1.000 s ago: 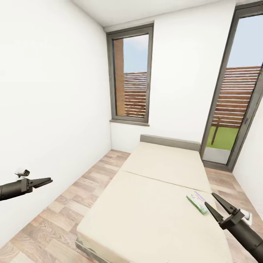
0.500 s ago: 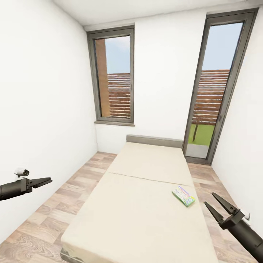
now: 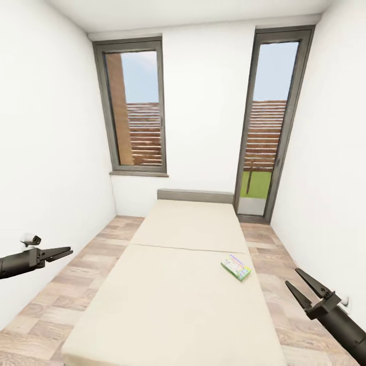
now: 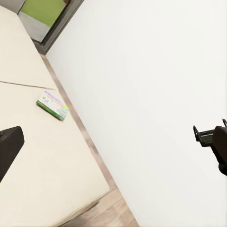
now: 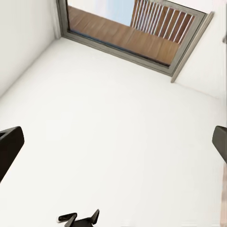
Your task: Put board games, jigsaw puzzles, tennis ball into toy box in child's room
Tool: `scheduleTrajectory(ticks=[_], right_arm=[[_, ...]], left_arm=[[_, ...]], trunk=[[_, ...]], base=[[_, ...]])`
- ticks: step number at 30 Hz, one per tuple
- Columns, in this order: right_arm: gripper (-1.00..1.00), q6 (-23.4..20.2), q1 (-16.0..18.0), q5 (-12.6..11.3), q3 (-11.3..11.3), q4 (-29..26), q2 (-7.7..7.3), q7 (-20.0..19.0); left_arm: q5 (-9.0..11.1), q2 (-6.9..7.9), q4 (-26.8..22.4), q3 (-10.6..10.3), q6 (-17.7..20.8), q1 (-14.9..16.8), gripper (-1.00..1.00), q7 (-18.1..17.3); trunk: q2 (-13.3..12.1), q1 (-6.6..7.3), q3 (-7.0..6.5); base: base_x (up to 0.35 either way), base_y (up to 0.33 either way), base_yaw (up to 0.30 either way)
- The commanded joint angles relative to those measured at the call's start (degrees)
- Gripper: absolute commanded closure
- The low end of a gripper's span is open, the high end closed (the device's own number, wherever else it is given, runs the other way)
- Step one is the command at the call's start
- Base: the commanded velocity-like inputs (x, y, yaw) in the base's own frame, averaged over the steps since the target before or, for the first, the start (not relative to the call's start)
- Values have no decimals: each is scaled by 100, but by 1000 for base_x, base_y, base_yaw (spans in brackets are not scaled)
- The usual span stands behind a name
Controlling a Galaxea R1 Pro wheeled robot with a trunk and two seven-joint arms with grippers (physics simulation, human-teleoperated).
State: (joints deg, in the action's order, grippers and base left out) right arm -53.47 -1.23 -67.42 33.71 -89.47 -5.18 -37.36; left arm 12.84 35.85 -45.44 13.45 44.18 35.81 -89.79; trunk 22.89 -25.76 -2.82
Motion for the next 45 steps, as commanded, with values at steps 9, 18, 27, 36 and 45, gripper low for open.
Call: scheduleTrajectory(ticks=[9, 18, 27, 36, 45], right_arm=[[-100, -24, 0, 4, 11, 0, 6, -16], [-100, -24, 0, 16, 12, 0, -6, -10], [-100, -16, 0, 22, 10, -2, 13, 5], [-100, -19, 10, 69, -74, -27, 40, 410], [-100, -79, 50, 309, -272, -67, -9, 1795]], left_arm=[[-1, 1, 0, -8, 64, 2, -100, -21], [-1, 1, 0, -9, 64, 1, -100, -21], [-1, 1, 0, -9, 64, -2, -100, -21], [-1, 1, 0, -9, 64, 2, -100, -21], [-21, -29, 0, -49, 121, -1, -100, -21]], trunk=[[3, -2, -5], [3, -2, -6], [3, -2, -6], [3, -2, -6], [3, -2, -6]], base=[[0, 0, -76], [0, 0, -11], [0, 0, -1], [0, 0, 0], [0, 0, 0]])
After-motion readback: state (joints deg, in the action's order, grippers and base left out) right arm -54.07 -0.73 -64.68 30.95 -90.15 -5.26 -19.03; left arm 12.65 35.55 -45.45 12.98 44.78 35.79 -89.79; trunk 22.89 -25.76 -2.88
